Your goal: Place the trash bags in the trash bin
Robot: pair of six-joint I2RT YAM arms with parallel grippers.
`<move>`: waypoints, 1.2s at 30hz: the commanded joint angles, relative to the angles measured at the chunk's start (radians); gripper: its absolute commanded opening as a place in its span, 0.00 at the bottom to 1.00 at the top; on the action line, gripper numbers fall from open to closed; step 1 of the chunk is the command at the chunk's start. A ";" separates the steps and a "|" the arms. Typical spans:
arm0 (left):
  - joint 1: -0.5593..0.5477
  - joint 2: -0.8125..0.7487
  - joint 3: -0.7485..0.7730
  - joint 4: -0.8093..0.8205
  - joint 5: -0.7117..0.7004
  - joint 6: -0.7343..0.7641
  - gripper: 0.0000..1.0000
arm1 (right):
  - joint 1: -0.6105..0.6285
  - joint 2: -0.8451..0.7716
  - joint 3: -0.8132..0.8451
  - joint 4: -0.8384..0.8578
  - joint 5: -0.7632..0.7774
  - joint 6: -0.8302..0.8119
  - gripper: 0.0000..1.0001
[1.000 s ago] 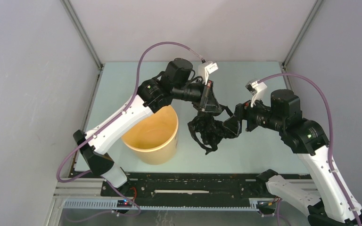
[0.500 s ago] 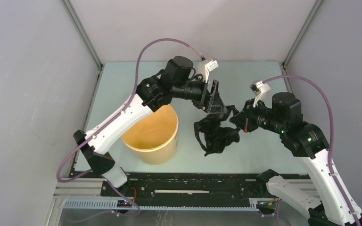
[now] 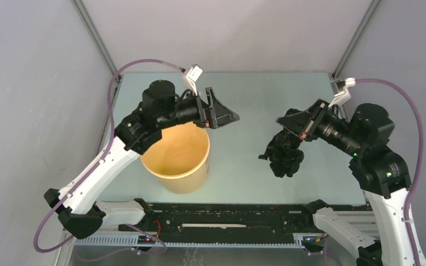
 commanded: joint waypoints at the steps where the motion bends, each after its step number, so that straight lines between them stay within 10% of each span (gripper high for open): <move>1: -0.002 -0.013 -0.108 0.145 0.049 -0.112 0.98 | -0.009 0.030 0.135 0.126 -0.075 0.074 0.00; 12: 0.053 -0.047 -0.213 0.356 0.160 -0.346 0.94 | -0.008 0.059 0.152 0.520 -0.178 0.134 0.00; 23: 0.033 0.050 -0.258 0.603 0.337 -0.554 0.90 | -0.009 0.103 0.196 0.536 -0.163 0.108 0.00; 36: 0.008 0.120 -0.252 0.628 0.353 -0.590 0.53 | -0.009 0.107 0.201 0.555 -0.162 0.122 0.00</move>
